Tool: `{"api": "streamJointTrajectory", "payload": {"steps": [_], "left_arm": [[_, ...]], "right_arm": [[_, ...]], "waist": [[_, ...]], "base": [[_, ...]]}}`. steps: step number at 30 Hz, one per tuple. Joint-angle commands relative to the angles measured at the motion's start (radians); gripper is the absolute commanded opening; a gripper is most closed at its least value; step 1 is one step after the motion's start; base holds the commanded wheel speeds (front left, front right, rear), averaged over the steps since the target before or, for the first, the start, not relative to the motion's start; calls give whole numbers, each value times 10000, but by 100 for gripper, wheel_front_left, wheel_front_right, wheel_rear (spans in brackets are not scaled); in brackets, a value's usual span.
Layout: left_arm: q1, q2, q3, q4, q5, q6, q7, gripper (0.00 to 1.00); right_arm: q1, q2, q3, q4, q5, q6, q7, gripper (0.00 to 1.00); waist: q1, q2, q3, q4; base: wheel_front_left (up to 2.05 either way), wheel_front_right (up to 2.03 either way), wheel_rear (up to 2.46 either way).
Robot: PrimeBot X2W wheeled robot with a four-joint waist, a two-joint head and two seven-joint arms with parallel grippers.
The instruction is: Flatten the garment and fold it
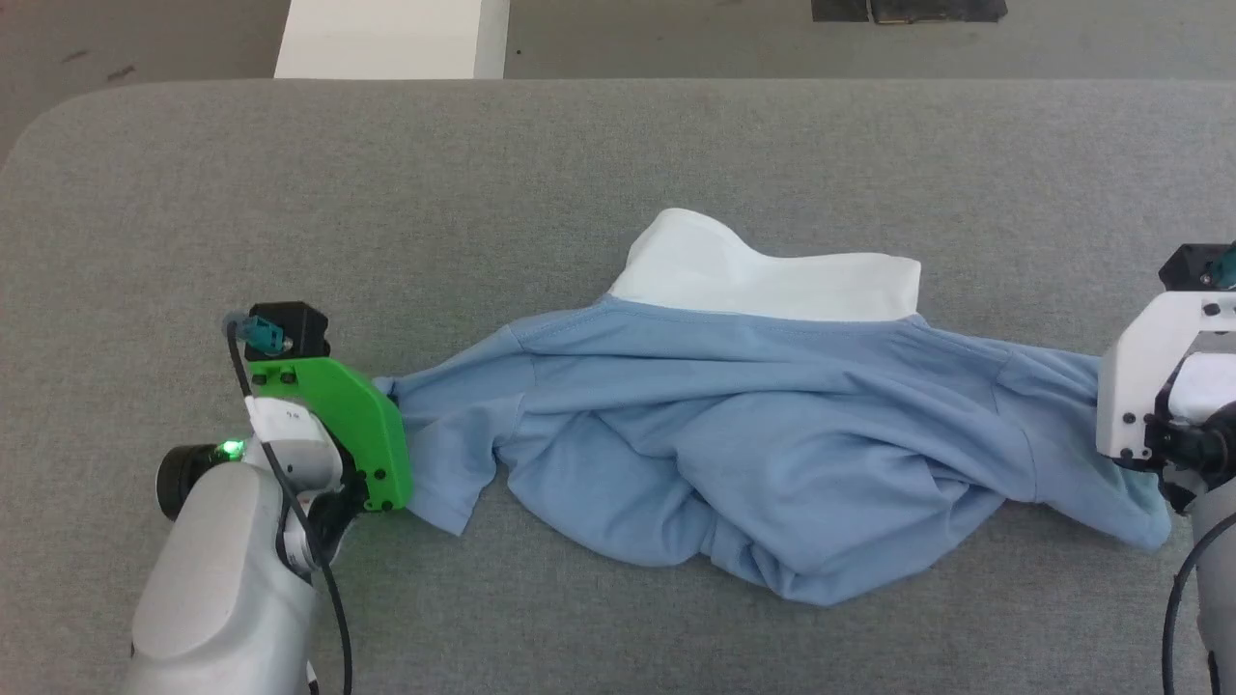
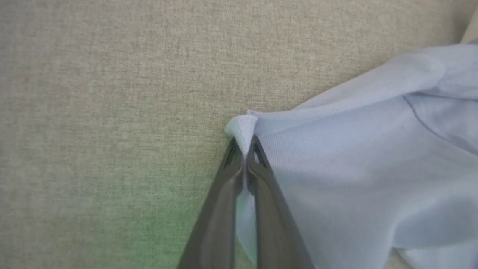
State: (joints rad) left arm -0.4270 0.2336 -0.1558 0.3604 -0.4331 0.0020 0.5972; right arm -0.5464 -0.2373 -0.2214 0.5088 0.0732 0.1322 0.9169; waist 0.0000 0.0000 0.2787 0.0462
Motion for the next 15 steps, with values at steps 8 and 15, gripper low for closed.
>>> {"api": "streamJointTrajectory", "payload": {"steps": [8, 15], "left_arm": [[-881, 277, 125, -393, -787, -882, -312, 0], [-2395, 696, 850, -1440, -1829, -1093, -146, 0]], "right_arm": [[-546, -807, 1170, -705, 459, -15, -225, 0], [-1981, -1732, 2159, -1993, 656, -15, -904, 0]], "waist": [[0, 0, 19, -151], [0, 0, 251, -385]], "base": [[0, 0, 0], [0, 0, 0]]}}
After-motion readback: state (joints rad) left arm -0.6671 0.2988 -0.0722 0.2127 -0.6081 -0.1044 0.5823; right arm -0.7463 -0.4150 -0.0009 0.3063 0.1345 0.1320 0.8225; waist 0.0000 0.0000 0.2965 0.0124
